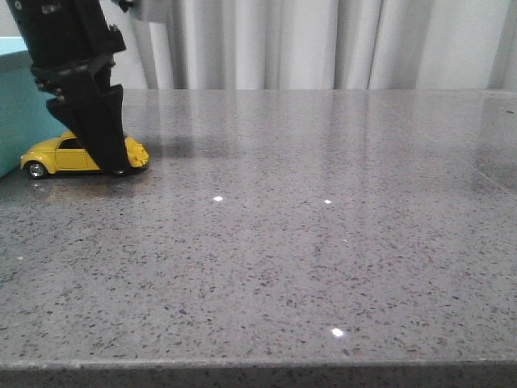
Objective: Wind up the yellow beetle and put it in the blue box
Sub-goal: 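Grasp the yellow car with the left gripper and lift it, then carry the car over the blue box and release it inside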
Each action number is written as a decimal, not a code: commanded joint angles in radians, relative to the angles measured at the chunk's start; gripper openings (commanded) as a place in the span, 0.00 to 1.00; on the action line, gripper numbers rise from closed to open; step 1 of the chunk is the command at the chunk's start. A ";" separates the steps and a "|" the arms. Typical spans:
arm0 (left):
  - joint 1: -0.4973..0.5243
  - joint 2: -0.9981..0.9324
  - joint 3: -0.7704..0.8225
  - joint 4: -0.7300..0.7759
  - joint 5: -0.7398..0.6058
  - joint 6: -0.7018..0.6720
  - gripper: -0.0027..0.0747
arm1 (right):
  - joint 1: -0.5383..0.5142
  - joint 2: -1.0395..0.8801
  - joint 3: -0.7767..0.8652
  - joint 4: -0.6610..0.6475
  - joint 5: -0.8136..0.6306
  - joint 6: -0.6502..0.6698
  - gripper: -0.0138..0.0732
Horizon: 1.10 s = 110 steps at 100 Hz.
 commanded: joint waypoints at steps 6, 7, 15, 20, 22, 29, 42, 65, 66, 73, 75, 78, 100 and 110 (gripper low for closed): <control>-0.006 -0.040 -0.034 -0.008 -0.007 0.000 0.68 | -0.001 -0.029 -0.023 -0.008 -0.050 -0.012 0.76; -0.006 -0.040 -0.034 -0.008 -0.006 0.000 0.67 | -0.001 -0.029 -0.023 -0.008 -0.050 -0.012 0.76; -0.006 -0.040 -0.034 -0.006 0.001 0.000 0.60 | -0.001 -0.029 -0.023 -0.008 -0.050 -0.012 0.76; -0.006 -0.040 -0.034 -0.006 0.001 0.000 0.54 | -0.001 -0.029 -0.023 -0.008 -0.050 -0.012 0.76; -0.006 -0.040 -0.034 -0.006 0.002 0.000 0.52 | -0.001 -0.029 -0.023 -0.008 -0.050 -0.012 0.76; -0.006 -0.040 -0.034 -0.006 0.006 0.000 0.44 | -0.001 -0.029 -0.023 -0.008 -0.050 -0.012 0.76; -0.006 -0.041 -0.034 -0.006 0.017 0.000 0.33 | -0.001 -0.029 -0.023 -0.008 -0.050 -0.012 0.76; -0.006 -0.043 -0.089 -0.027 0.055 0.000 0.21 | -0.001 -0.029 -0.023 -0.008 -0.050 -0.012 0.76; -0.006 -0.043 -0.093 -0.030 0.057 0.000 0.21 | -0.001 -0.029 -0.023 -0.008 -0.050 -0.012 0.76; -0.006 -0.043 -0.142 -0.048 0.082 0.000 0.21 | -0.001 -0.029 -0.023 -0.008 -0.050 -0.012 0.76; -0.006 -0.043 -0.160 -0.055 0.090 0.000 0.21 | -0.001 -0.029 -0.023 -0.008 -0.050 -0.012 0.76; -0.006 -0.043 -0.186 -0.060 0.102 -0.001 0.21 | -0.001 -0.029 -0.023 -0.008 -0.050 -0.012 0.76; -0.006 -0.049 -0.426 -0.067 0.137 -0.080 0.21 | -0.001 -0.029 -0.023 -0.008 -0.050 -0.012 0.76; 0.002 -0.051 -0.513 -0.029 0.137 -0.131 0.21 | -0.001 -0.029 -0.023 -0.008 -0.050 -0.012 0.76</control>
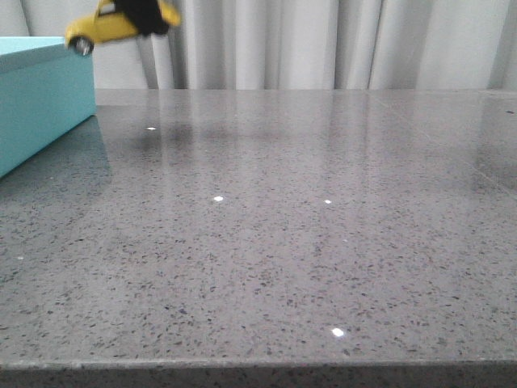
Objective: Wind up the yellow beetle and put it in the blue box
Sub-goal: 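Carry the car over the blue box and release it inside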
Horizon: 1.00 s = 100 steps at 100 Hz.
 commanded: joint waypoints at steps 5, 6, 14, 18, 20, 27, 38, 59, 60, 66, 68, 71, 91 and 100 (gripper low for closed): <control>0.009 -0.062 -0.124 0.052 0.025 -0.106 0.21 | -0.001 -0.029 -0.023 -0.008 -0.050 -0.010 0.76; 0.011 -0.062 -0.124 0.059 0.025 -0.113 0.21 | -0.001 -0.029 -0.023 -0.008 -0.050 -0.010 0.76; 0.034 -0.075 -0.136 0.141 0.025 -0.170 0.21 | -0.001 -0.029 -0.023 -0.008 -0.047 -0.010 0.76; 0.054 -0.083 -0.136 0.176 0.025 -0.198 0.21 | -0.001 -0.029 -0.023 -0.008 -0.047 -0.010 0.76; 0.066 -0.088 -0.136 0.188 0.025 -0.215 0.21 | -0.001 -0.029 -0.023 -0.008 -0.047 -0.010 0.76; 0.118 -0.097 -0.136 0.197 0.025 -0.258 0.21 | -0.001 -0.029 -0.023 -0.008 -0.048 -0.010 0.76; 0.206 -0.099 -0.136 0.182 0.025 -0.318 0.21 | -0.001 -0.029 -0.023 -0.008 -0.049 -0.010 0.76; 0.328 -0.097 -0.053 0.129 0.025 -0.354 0.21 | -0.001 -0.029 -0.023 -0.008 -0.050 -0.010 0.76; 0.334 -0.097 -0.044 0.126 0.025 -0.354 0.21 | -0.001 -0.029 -0.023 -0.007 -0.051 -0.010 0.76; 0.354 -0.093 -0.003 0.117 0.025 -0.354 0.21 | -0.001 -0.029 -0.023 -0.007 -0.052 -0.010 0.76; 0.359 -0.091 0.013 0.117 0.025 -0.354 0.21 | -0.001 -0.029 -0.023 -0.007 -0.052 -0.010 0.76; 0.368 -0.089 0.034 0.117 0.023 -0.354 0.21 | -0.001 -0.029 -0.023 -0.007 -0.052 -0.010 0.76; 0.392 -0.052 0.160 0.117 0.010 -0.354 0.21 | -0.001 -0.029 -0.023 -0.007 -0.053 -0.010 0.76; 0.394 -0.032 0.207 0.117 -0.023 -0.354 0.21 | -0.001 -0.029 -0.023 -0.007 -0.053 -0.010 0.76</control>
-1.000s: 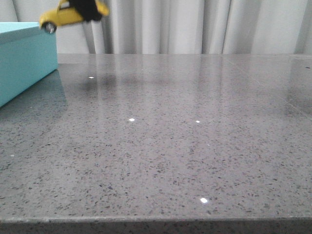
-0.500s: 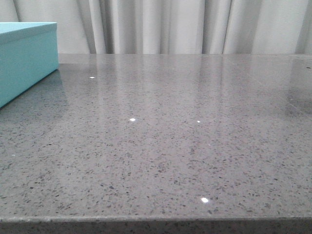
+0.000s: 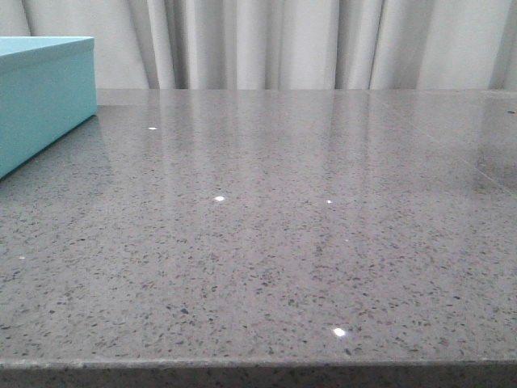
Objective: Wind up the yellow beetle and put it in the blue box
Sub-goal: 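Carry the car over the blue box and release it inside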
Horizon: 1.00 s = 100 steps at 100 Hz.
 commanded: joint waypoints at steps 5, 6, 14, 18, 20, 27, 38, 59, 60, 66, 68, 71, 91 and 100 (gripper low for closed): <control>0.003 -0.028 0.031 -0.019 -0.049 -0.012 0.21 | -0.001 -0.029 -0.023 -0.007 -0.053 -0.008 0.76; 0.003 -0.026 0.033 -0.019 -0.051 -0.012 0.21 | -0.001 -0.029 -0.023 -0.007 -0.053 -0.008 0.76; 0.003 -0.017 0.058 -0.020 -0.071 -0.012 0.21 | -0.001 -0.029 -0.023 -0.007 -0.053 -0.008 0.76; 0.003 -0.013 0.065 -0.020 -0.074 -0.012 0.21 | -0.001 -0.029 -0.023 -0.007 -0.053 -0.008 0.76; 0.003 -0.013 0.068 -0.020 -0.080 -0.012 0.21 | -0.001 -0.029 -0.023 -0.007 -0.053 -0.008 0.76; 0.003 -0.013 0.075 -0.020 -0.087 -0.012 0.22 | -0.001 -0.029 -0.023 -0.007 -0.053 -0.008 0.76; 0.003 -0.013 0.075 -0.020 -0.083 -0.012 0.32 | -0.001 -0.028 -0.023 -0.007 -0.053 -0.008 0.76; 0.003 -0.013 0.075 -0.020 -0.088 -0.012 0.58 | -0.001 -0.028 -0.023 -0.007 -0.053 -0.008 0.76; 0.003 -0.013 0.075 -0.020 -0.088 -0.012 0.58 | -0.001 -0.028 -0.023 -0.007 -0.053 -0.008 0.76; 0.003 -0.013 0.075 -0.020 -0.090 -0.012 0.59 | -0.001 -0.028 -0.023 -0.007 -0.053 -0.008 0.76; 0.003 -0.015 0.075 -0.020 -0.090 -0.012 0.59 | -0.001 -0.028 -0.023 -0.007 -0.053 -0.008 0.76; 0.003 -0.015 0.075 -0.020 -0.090 -0.012 0.59 | -0.001 -0.028 -0.023 -0.007 -0.051 -0.008 0.76; 0.003 -0.055 0.075 -0.020 -0.100 -0.012 0.59 | -0.001 -0.028 -0.023 -0.007 -0.050 -0.009 0.76; 0.003 -0.101 0.075 -0.024 -0.119 -0.012 0.57 | -0.001 -0.034 -0.023 -0.007 -0.050 -0.035 0.76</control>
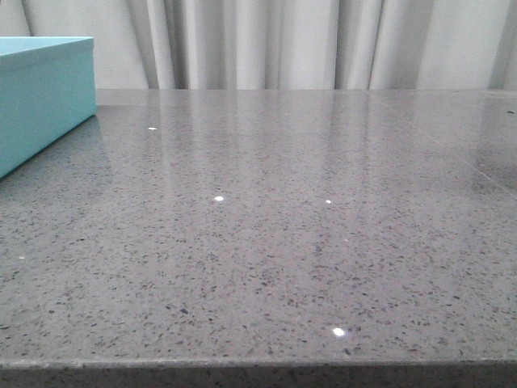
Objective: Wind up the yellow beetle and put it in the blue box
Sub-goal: 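Carry the car over the blue box and release it inside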
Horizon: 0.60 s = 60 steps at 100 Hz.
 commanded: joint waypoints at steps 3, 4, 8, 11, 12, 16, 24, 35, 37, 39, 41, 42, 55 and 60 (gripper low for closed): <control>0.001 -0.115 -0.025 -0.023 -0.042 -0.010 0.56 | -0.001 -0.038 -0.023 -0.007 -0.051 -0.035 0.76; 0.001 -0.124 -0.025 -0.023 -0.044 -0.010 0.56 | -0.001 -0.039 -0.023 -0.007 -0.052 -0.036 0.76; 0.001 -0.148 -0.025 -0.036 -0.046 -0.010 0.54 | -0.001 -0.049 -0.023 -0.007 -0.055 -0.036 0.76; 0.001 -0.172 -0.025 -0.044 -0.045 -0.011 0.52 | -0.001 -0.054 -0.023 -0.008 -0.057 -0.036 0.76; 0.001 -0.177 -0.025 -0.047 -0.045 -0.012 0.51 | -0.001 -0.057 -0.023 -0.008 -0.059 -0.036 0.76; 0.001 -0.206 -0.025 -0.059 -0.045 -0.014 0.48 | -0.001 -0.070 -0.017 -0.012 -0.069 -0.037 0.76; 0.001 -0.258 -0.025 -0.091 -0.047 -0.014 0.42 | -0.001 -0.111 0.015 -0.019 -0.114 -0.037 0.76; 0.001 -0.328 -0.025 -0.134 -0.040 -0.015 0.30 | -0.001 -0.175 0.098 -0.023 -0.170 -0.037 0.76; 0.001 -0.342 -0.023 -0.146 -0.040 -0.015 0.27 | -0.001 -0.189 0.117 -0.023 -0.179 -0.037 0.76; 0.001 -0.356 -0.020 -0.156 -0.040 -0.015 0.25 | -0.001 -0.202 0.130 -0.023 -0.189 -0.037 0.76; 0.001 -0.369 -0.016 -0.166 -0.040 -0.015 0.23 | -0.001 -0.217 0.150 -0.023 -0.198 -0.037 0.76; 0.001 -0.374 -0.013 -0.169 -0.040 -0.015 0.21 | -0.001 -0.222 0.163 -0.023 -0.202 -0.037 0.76; 0.001 -0.467 0.020 -0.185 -0.042 -0.015 0.02 | -0.001 -0.323 0.285 -0.023 -0.266 -0.037 0.62; 0.001 -0.503 0.041 -0.187 -0.042 -0.015 0.01 | -0.001 -0.360 0.330 -0.023 -0.284 -0.037 0.55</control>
